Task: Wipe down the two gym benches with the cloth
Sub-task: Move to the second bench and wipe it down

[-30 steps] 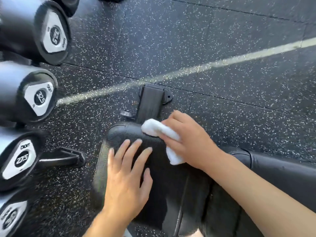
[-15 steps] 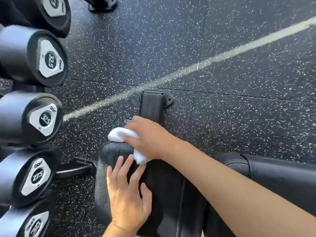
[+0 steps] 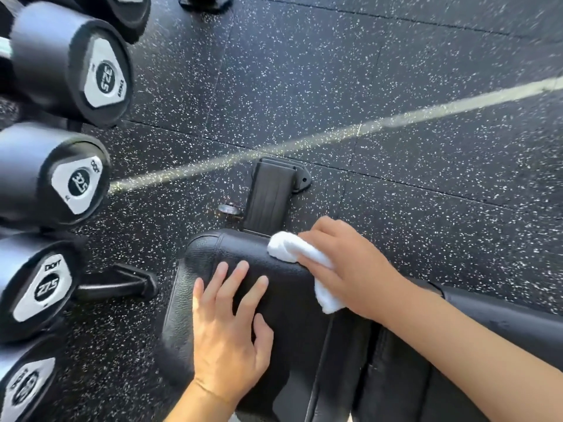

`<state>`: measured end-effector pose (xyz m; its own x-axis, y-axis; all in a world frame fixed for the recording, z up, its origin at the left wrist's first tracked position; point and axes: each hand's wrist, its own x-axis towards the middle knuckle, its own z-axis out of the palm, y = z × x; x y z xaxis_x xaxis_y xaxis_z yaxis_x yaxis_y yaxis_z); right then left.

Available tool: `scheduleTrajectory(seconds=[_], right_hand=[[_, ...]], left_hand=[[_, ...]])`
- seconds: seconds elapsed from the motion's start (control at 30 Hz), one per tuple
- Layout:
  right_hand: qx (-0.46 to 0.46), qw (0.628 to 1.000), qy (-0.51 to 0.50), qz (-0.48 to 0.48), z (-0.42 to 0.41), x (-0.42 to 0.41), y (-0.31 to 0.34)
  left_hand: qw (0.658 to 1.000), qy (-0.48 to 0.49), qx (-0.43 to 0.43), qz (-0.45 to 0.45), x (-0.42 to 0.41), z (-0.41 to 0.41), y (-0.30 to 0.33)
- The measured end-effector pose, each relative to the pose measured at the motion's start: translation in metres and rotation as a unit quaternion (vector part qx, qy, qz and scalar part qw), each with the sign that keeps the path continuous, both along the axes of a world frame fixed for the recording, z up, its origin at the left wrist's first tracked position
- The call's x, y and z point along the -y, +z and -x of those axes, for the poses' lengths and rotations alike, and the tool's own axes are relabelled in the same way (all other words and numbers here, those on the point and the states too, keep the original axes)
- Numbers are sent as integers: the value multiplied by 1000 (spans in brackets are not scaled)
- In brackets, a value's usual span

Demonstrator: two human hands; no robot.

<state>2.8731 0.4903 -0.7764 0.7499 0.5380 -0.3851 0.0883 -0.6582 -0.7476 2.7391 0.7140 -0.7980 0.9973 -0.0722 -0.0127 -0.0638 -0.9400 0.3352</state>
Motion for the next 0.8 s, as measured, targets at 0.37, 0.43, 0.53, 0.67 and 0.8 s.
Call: scheduleTrajectory(seconds=[0.37, 0.43, 0.53, 0.67, 0.8], right_hand=[[118, 987, 86, 63, -43, -152, 3], [145, 981, 105, 78, -43, -169, 5], [200, 968, 107, 110, -28, -183, 8], [273, 936, 154, 162, -7, -205, 24], [299, 846, 348, 272, 58, -259, 46]], left_hand=[[996, 25, -14, 88, -6, -4, 13], [992, 35, -17, 118, -14, 0, 16], [995, 33, -1, 99, -41, 30, 15], [996, 33, -2, 78, -72, 83, 11], [994, 72, -2, 77, -66, 119, 7]])
